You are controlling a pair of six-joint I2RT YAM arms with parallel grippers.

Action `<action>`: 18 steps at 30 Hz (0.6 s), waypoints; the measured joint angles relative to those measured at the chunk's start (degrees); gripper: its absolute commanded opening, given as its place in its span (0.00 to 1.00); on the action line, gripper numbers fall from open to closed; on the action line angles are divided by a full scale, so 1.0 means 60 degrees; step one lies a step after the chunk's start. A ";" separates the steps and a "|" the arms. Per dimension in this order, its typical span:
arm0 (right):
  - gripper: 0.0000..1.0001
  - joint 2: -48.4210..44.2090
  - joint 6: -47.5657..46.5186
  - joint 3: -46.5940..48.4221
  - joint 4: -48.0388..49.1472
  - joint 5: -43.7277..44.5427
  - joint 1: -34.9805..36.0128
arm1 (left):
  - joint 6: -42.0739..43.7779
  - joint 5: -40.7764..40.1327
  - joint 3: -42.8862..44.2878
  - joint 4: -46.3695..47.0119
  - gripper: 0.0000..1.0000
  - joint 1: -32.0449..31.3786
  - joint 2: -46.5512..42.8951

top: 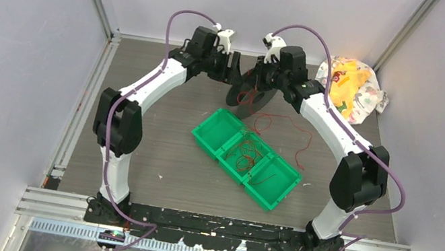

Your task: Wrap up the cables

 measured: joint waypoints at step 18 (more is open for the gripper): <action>0.01 0.0000 0.2062 -0.0288 0.1530 -0.1563 -0.1042 | 0.0495 0.0222 0.0262 0.1333 0.66 -0.0076 0.0780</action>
